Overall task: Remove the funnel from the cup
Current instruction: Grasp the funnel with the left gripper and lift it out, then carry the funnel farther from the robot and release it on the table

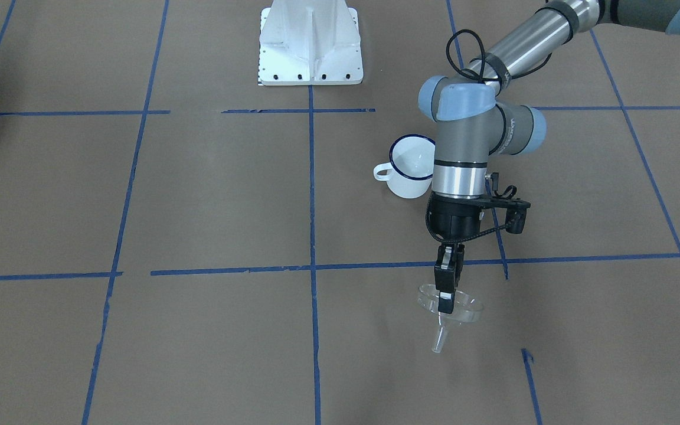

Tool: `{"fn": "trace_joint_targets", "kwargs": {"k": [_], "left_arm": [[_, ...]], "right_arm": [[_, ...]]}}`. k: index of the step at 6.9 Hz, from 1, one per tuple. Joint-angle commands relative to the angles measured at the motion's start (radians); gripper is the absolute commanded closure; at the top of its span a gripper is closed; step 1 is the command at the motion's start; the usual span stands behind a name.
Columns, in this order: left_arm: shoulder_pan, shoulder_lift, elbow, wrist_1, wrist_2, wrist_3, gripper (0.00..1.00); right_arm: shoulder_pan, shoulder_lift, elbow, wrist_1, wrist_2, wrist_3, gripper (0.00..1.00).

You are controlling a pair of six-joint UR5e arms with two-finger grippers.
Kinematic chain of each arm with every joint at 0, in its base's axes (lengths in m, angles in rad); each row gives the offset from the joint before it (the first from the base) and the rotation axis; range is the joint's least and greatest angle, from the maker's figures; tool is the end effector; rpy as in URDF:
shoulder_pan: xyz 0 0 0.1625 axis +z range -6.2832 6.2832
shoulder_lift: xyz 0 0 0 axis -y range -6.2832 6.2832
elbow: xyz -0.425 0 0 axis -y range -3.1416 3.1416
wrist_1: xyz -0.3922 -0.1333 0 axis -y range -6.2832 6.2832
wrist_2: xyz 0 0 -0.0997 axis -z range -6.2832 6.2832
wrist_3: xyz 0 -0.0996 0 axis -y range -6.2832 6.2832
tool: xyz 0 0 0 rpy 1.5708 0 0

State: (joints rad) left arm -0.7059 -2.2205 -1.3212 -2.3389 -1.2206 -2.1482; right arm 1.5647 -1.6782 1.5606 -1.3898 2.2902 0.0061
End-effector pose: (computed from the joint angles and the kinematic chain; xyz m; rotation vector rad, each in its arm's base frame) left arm 0.4572 -0.6098 0.2931 0.4169 1.2343 -1.3179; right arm 0.0649 -0.4486 0.6995 0.0563 -0.7195 -0.0228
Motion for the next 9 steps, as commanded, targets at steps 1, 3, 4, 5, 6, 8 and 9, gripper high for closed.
{"fn": "trace_joint_targets", "kwargs": {"k": [1, 3, 4, 5, 6, 8, 9], "left_arm": [[0.009, -0.025, 0.129, -0.091, 0.021, -0.004, 0.84], [0.028, -0.018, 0.135, -0.091, 0.021, 0.011, 0.43], [0.025, -0.016, 0.128, -0.089, 0.02, 0.023, 0.0], [0.014, -0.002, 0.067, -0.091, 0.012, 0.153, 0.0], [-0.01, 0.054, -0.06, -0.086, -0.058, 0.254, 0.0], [-0.084, 0.241, -0.345, -0.019, -0.37, 0.516, 0.0], [-0.127, 0.316, -0.51, 0.177, -0.507, 0.723, 0.0]], "right_arm": [[0.0, 0.0, -0.001, 0.0, 0.0, 0.0, 0.0], [0.0, 0.0, -0.001, 0.0, 0.0, 0.0, 0.0], [0.0, 0.0, -0.001, 0.0, 0.0, 0.0, 0.0], [0.0, 0.0, -0.001, 0.0, 0.0, 0.0, 0.0], [0.0, 0.0, -0.001, 0.0, 0.0, 0.0, 0.0], [0.0, 0.0, -0.001, 0.0, 0.0, 0.0, 0.0], [0.0, 0.0, -0.001, 0.0, 0.0, 0.0, 0.0]]}}
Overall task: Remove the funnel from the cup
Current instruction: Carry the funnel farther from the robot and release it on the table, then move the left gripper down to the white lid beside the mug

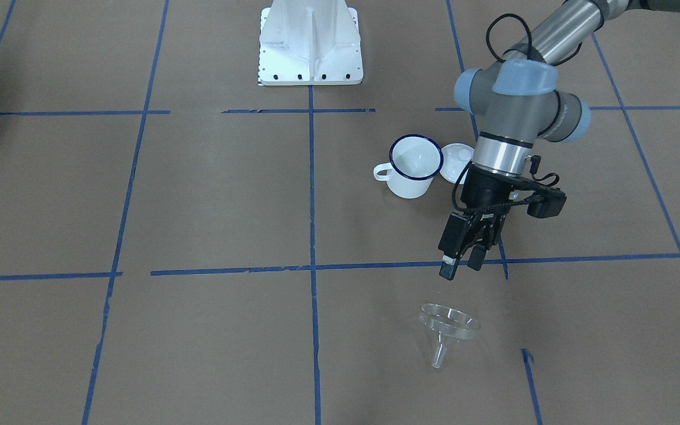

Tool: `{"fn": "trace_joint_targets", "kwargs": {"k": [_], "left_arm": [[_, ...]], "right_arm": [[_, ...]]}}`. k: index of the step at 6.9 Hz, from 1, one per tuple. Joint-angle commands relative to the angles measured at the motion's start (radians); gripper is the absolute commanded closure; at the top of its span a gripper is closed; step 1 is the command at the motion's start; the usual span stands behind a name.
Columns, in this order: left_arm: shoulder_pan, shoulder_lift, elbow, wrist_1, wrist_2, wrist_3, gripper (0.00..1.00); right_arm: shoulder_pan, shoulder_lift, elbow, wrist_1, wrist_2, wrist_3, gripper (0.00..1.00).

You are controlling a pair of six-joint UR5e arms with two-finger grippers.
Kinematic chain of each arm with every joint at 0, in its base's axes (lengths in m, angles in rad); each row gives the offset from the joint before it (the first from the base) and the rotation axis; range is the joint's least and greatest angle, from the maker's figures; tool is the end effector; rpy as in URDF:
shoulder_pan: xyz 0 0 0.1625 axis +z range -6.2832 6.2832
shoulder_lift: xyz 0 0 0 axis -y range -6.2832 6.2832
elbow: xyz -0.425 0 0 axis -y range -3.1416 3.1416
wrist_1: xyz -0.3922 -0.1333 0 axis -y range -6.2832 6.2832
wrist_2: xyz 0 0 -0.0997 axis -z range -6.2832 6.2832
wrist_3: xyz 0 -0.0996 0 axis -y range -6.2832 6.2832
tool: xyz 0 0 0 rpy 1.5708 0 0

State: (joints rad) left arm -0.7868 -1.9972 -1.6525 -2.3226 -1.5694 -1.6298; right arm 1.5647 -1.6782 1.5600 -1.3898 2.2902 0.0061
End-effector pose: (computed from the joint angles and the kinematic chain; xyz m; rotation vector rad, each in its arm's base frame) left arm 0.3601 -0.5501 0.2942 0.4617 1.2087 -0.7292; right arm 0.0649 -0.4485 0.6998 0.0557 -0.7195 -0.0226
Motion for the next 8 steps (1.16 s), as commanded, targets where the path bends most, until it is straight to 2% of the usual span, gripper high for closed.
{"fn": "trace_joint_targets", "kwargs": {"k": [1, 2, 3, 5, 7, 8], "left_arm": [[-0.061, 0.103, -0.302, 0.398, -0.214, 0.373, 0.0], [-0.098, 0.084, -0.373, 0.645, -0.259, 0.569, 0.0], [-0.107, 0.09, -0.447, 0.761, -0.273, 0.755, 0.0], [-0.066, 0.142, -0.461, 0.766, -0.33, 0.795, 0.0], [0.056, 0.166, -0.422, 0.705, -0.321, 0.798, 0.01], [0.069, 0.213, -0.424, 0.668, -0.324, 0.8, 0.0]], "right_arm": [[0.0, 0.0, 0.0, 0.0, 0.0, 0.0, 0.0], [0.0, 0.0, 0.0, 0.0, 0.0, 0.0, 0.0], [0.0, 0.0, 0.0, 0.0, 0.0, 0.0, 0.0], [0.0, 0.0, 0.0, 0.0, 0.0, 0.0, 0.0], [0.0, 0.0, 0.0, 0.0, 0.0, 0.0, 0.0], [0.0, 0.0, 0.0, 0.0, 0.0, 0.0, 0.0]]}}
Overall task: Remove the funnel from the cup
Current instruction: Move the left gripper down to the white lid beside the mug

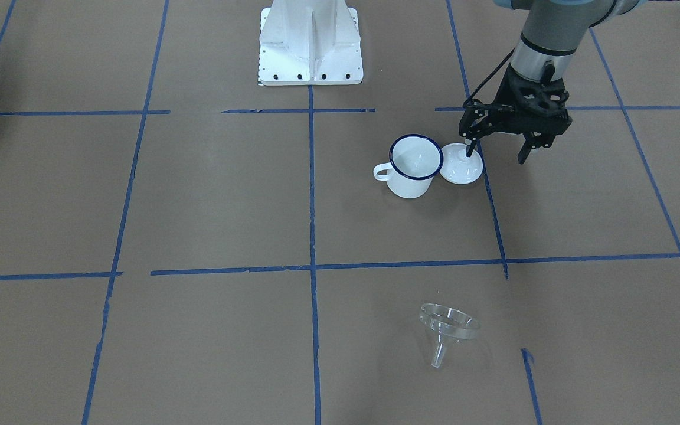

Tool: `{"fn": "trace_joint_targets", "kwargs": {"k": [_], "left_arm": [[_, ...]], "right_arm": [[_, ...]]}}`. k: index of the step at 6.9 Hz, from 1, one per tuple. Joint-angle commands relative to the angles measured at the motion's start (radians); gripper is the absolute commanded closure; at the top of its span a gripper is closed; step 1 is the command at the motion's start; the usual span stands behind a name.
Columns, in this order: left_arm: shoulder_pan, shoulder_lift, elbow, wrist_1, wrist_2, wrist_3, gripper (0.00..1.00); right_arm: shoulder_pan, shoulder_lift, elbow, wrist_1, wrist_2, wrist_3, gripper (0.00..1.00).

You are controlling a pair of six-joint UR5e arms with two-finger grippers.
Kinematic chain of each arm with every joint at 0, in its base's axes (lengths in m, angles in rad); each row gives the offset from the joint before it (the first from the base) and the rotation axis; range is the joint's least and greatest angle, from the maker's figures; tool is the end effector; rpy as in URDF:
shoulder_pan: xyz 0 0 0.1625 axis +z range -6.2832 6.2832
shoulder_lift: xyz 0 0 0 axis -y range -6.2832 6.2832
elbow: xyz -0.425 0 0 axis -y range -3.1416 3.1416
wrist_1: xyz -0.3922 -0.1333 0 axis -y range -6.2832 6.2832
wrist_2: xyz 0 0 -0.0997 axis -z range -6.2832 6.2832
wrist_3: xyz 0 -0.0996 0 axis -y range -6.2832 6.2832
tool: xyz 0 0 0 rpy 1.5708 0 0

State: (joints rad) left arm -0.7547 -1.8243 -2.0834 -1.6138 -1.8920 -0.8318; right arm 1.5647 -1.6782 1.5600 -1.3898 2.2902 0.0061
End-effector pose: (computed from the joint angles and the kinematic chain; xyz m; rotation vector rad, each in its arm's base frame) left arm 0.3137 -0.4348 0.2951 0.3221 0.7945 0.1152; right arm 0.0649 -0.4485 0.6998 0.0557 -0.7195 -0.0226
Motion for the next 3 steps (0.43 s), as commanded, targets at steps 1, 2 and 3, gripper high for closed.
{"fn": "trace_joint_targets", "kwargs": {"k": [1, 2, 3], "left_arm": [[0.085, 0.141, 0.02, -0.18, 0.002, 0.0, 0.0], [0.092, 0.24, 0.041, -0.36, 0.005, -0.004, 0.0], [0.119, 0.244, 0.072, -0.383, 0.007, -0.048, 0.01]], "right_arm": [[0.0, 0.0, 0.0, 0.0, 0.0, 0.0, 0.0], [0.0, 0.0, 0.0, 0.0, 0.0, 0.0, 0.0], [0.0, 0.0, 0.0, 0.0, 0.0, 0.0, 0.0]]}}
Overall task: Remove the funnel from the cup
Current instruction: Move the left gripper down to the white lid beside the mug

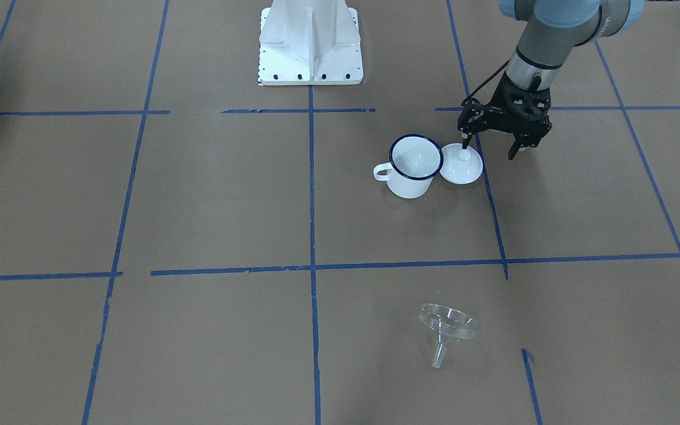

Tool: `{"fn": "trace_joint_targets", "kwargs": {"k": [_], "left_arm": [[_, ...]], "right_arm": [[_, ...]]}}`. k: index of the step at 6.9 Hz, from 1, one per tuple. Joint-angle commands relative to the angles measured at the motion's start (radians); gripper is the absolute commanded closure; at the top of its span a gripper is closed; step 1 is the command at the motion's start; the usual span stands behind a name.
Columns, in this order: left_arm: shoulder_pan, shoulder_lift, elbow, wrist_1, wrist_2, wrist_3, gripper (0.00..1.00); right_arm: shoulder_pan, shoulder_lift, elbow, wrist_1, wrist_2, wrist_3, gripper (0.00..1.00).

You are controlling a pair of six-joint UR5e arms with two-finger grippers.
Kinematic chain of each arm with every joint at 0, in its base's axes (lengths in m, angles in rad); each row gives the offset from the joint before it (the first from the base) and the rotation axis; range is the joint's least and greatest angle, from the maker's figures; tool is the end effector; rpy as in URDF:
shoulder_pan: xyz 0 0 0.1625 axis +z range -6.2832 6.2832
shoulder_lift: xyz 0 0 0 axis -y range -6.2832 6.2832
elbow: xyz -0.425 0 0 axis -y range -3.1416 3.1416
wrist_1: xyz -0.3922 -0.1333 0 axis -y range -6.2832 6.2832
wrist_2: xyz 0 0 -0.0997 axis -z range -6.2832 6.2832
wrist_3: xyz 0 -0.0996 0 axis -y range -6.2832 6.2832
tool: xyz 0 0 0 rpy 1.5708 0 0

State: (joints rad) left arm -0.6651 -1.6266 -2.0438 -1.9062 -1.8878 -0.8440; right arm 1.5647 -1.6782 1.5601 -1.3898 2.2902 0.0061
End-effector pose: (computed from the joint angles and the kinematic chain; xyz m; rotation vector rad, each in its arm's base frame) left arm 0.3296 -0.3884 0.3746 0.3217 0.8486 0.1944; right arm 0.0649 -0.4485 0.6998 0.0558 -0.7195 -0.0226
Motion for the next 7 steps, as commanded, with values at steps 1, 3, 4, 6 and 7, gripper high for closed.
{"fn": "trace_joint_targets", "kwargs": {"k": [1, 3, 4, 6, 7], "left_arm": [[0.076, 0.03, 0.062, -0.091, 0.007, -0.082, 0.1], [0.116, 0.021, 0.068, -0.08, 0.059, -0.092, 0.2], [0.117, 0.014, 0.071, -0.079, 0.059, -0.098, 0.28], [0.117, -0.008, 0.097, -0.08, 0.061, -0.099, 0.37], [0.117, -0.013, 0.1, -0.079, 0.061, -0.099, 0.4]], "right_arm": [[0.0, 0.0, 0.0, 0.0, 0.0, 0.0, 0.0], [0.0, 0.0, 0.0, 0.0, 0.0, 0.0, 0.0], [0.0, 0.0, 0.0, 0.0, 0.0, 0.0, 0.0], [0.0, 0.0, 0.0, 0.0, 0.0, 0.0, 0.0], [0.0, 0.0, 0.0, 0.0, 0.0, 0.0, 0.0]]}}
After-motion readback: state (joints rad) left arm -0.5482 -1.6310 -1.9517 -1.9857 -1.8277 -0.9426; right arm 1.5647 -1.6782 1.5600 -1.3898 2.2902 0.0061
